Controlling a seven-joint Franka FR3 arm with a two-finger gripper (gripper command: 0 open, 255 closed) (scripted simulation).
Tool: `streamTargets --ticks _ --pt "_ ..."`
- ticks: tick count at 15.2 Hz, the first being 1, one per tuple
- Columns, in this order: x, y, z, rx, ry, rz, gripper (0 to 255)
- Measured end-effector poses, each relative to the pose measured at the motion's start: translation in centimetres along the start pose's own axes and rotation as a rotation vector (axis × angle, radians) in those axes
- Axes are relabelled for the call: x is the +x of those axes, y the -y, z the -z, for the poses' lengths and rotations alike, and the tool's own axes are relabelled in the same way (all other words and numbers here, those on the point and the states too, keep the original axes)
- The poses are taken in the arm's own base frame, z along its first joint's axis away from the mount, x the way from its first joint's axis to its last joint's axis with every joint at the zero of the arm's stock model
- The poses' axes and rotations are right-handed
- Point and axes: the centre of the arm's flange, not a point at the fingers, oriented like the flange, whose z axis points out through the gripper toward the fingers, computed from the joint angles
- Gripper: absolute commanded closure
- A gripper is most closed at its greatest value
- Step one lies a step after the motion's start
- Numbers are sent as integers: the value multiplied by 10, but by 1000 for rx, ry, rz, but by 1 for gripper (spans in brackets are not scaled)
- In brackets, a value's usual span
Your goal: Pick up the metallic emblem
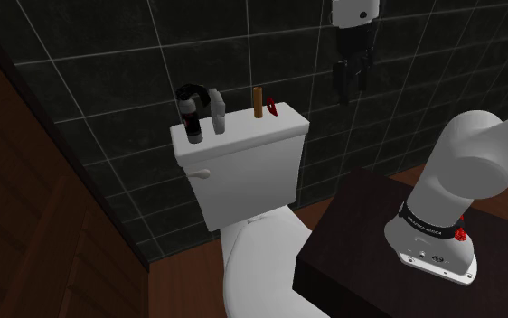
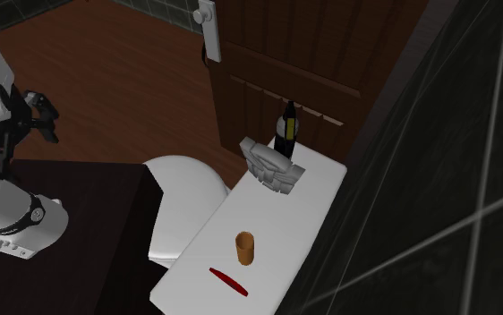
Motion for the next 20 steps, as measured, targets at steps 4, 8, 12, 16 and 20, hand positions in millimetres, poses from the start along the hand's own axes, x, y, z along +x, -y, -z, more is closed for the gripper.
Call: streamTargets --ticks 4,8,12,16,20 --pt "22 12 0 12 -12 -26 0" --pt "63 32 -3 35 -36 -74 0" --pt "107 49 -4 59 -61 -125 0" --pt "152 69 -4 84 -85 -175 0" --pt "196 84 -1 108 -110 -224 0"
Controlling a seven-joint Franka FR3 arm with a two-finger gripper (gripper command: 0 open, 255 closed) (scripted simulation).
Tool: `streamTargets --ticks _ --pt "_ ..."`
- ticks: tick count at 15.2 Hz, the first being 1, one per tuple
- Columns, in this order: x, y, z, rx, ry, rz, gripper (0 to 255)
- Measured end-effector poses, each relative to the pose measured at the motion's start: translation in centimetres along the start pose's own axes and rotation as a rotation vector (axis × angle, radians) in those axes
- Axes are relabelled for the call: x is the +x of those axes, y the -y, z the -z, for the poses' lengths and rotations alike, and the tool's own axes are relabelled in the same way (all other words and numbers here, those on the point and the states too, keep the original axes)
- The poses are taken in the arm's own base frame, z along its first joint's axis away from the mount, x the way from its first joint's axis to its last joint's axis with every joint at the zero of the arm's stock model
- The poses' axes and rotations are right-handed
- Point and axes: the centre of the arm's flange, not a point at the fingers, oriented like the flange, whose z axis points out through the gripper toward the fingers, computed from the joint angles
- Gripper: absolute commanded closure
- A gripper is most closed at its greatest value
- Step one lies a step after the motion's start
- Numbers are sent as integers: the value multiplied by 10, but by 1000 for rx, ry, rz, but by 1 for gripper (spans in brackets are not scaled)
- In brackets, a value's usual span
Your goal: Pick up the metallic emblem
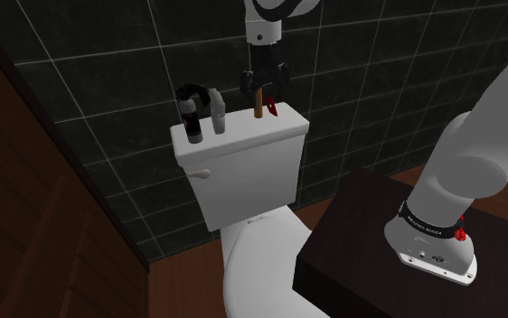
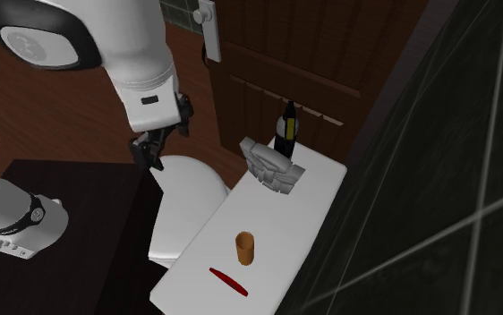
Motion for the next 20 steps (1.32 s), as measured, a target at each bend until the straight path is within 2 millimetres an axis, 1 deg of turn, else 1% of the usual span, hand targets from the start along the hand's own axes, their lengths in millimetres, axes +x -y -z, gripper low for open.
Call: streamTargets --ticks 1,3,4,5,8,9,11,13,15,18,20 --pt "10 4 -2 6 -6 -13 0" --pt "33 17 -1 18 -19 -38 0" --pt "41 22 -1 24 -25 -50 0" --pt "55 27 -1 31 -32 -63 0" --pt "87 42 -5 49 -49 -100 0" --pt "98 44 -3 55 -55 -113 0" --pt "118 56 0 67 -68 -138 0" --pt "141 64 -2 79 -80 -163 0" --pt "162 73 0 90 -91 -186 0" --pt "171 72 -6 100 -105 -197 0" --pt "171 73 -8 108 -118 -199 0"
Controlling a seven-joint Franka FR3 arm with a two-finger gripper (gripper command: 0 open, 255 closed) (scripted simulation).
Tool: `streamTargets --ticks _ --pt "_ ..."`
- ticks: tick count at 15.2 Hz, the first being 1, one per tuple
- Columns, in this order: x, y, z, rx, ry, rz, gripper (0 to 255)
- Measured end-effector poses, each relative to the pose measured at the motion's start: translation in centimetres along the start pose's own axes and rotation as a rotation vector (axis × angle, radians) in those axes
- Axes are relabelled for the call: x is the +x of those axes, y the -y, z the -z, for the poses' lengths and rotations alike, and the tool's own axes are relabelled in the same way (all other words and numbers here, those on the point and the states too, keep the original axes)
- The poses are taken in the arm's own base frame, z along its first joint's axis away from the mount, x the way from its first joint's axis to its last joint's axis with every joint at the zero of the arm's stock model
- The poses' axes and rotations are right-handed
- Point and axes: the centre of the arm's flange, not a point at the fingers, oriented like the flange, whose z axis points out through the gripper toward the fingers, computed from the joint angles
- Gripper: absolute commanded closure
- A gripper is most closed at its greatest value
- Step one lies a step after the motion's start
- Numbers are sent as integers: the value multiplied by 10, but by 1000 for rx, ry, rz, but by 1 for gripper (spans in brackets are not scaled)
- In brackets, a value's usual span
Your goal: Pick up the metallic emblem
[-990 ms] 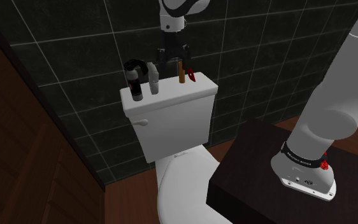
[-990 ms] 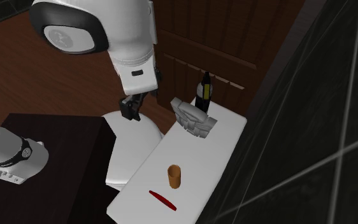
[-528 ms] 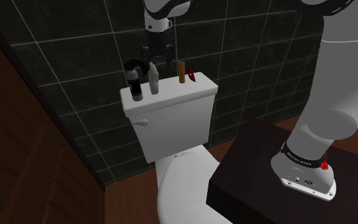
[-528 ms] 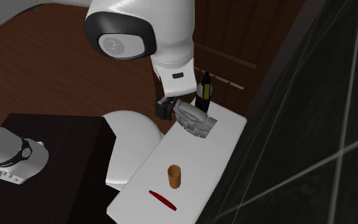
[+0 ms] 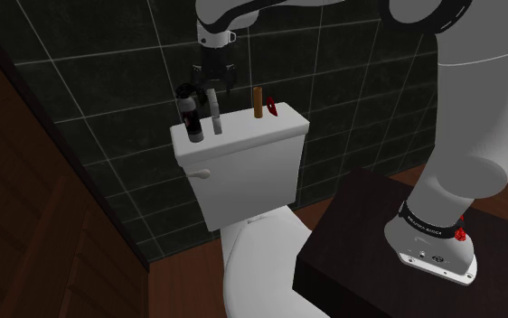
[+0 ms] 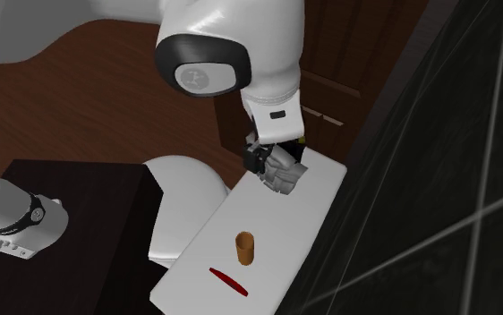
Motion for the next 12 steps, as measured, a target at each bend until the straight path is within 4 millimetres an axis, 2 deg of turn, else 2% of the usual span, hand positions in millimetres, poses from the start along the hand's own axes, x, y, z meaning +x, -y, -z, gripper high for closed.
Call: streamTargets --ticks 3,4,12 --pt "-1 -1 -27 -13 17 2 0" --pt "-2 -2 -30 -14 18 2 255" --pt "-2 -2 -31 -13 18 2 255"
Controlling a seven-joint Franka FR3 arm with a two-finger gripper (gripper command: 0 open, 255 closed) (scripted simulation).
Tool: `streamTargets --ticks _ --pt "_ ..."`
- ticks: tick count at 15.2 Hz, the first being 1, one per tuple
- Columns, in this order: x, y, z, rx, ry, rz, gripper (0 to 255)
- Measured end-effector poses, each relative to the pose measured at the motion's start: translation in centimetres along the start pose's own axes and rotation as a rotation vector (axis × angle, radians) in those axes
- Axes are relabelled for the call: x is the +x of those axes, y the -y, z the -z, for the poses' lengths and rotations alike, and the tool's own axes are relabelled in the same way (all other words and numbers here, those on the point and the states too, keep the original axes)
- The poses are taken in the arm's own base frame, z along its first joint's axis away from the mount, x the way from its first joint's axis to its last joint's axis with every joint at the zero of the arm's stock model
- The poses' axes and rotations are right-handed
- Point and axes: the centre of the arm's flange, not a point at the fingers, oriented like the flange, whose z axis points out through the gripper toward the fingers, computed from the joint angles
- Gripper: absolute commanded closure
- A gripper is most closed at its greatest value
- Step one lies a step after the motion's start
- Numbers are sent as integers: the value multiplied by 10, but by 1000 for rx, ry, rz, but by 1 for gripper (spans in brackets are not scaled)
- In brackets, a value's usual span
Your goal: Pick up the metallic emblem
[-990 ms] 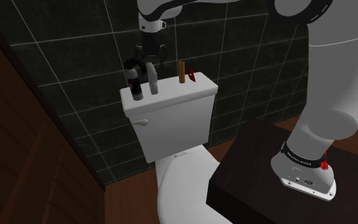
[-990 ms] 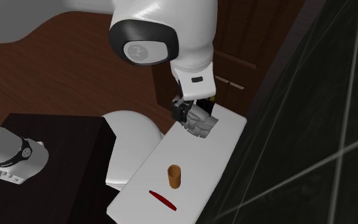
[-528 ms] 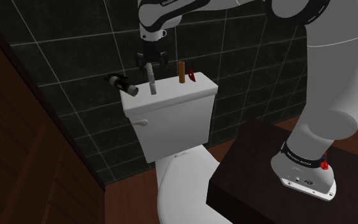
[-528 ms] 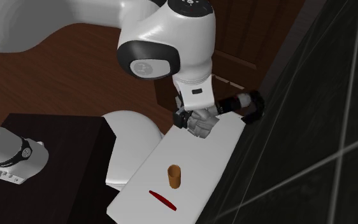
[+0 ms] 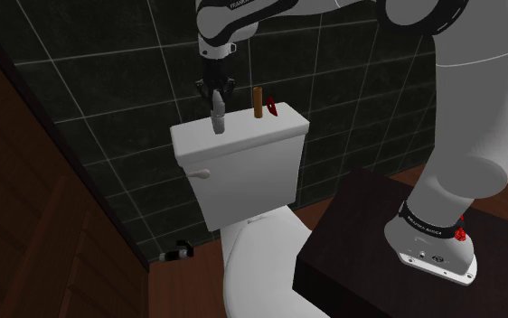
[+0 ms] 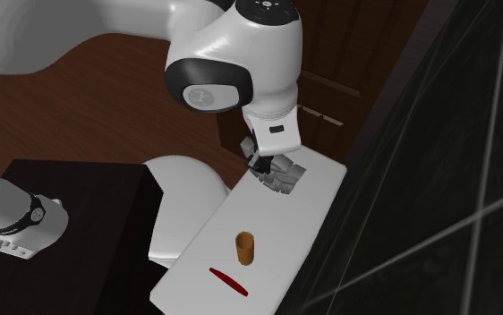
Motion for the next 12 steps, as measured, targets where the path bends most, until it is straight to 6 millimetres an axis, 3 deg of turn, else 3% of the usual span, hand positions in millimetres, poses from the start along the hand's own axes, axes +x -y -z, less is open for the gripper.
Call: streamTargets --ticks 4,12 --pt "0 0 5 -1 1 0 255" --pt "1 4 45 -1 2 0 255"
